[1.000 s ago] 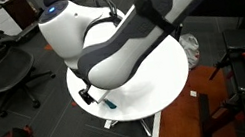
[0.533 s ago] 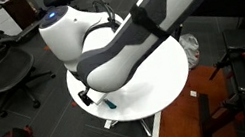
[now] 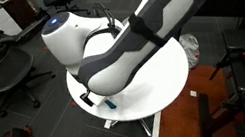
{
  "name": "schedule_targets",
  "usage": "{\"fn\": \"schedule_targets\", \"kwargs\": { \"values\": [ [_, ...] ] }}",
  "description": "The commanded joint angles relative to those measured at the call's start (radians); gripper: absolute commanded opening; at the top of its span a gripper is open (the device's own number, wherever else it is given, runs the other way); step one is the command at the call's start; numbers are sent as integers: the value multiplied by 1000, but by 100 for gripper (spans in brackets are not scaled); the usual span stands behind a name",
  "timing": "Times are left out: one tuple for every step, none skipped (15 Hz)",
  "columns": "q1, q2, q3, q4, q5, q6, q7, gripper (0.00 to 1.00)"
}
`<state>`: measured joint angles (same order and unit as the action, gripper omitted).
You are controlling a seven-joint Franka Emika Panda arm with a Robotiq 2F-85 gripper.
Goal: Put the pen in the bowl
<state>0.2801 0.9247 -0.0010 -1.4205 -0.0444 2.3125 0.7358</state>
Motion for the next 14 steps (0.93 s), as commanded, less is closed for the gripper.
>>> {"fn": "schedule_targets", "kwargs": {
  "values": [
    [11, 15, -13, 33, 23, -11, 4, 49],
    [10, 16, -13, 33, 24, -9, 4, 42],
    [10, 16, -12, 33, 25, -8, 5, 34],
    [9, 17, -12, 34, 25, -6, 5, 27],
    [9, 17, -12, 35, 25, -6, 5, 18],
    [8, 18, -11, 34, 26, -4, 5, 12],
    [8, 18, -11, 35, 27, -4, 5, 3],
    [8, 18, -11, 35, 27, -4, 5, 0],
    [8, 19, -11, 38, 27, -4, 3, 1],
    [9, 14, -11, 34, 25, -3, 2, 4],
    [10, 2, -13, 24, 24, 0, 4, 4],
    [10, -19, -17, 6, 21, 3, 7, 4],
    [9, -36, -19, -6, 20, 2, 6, 4],
    [7, -60, -23, -24, 18, -7, 7, 4]
  ]
}}
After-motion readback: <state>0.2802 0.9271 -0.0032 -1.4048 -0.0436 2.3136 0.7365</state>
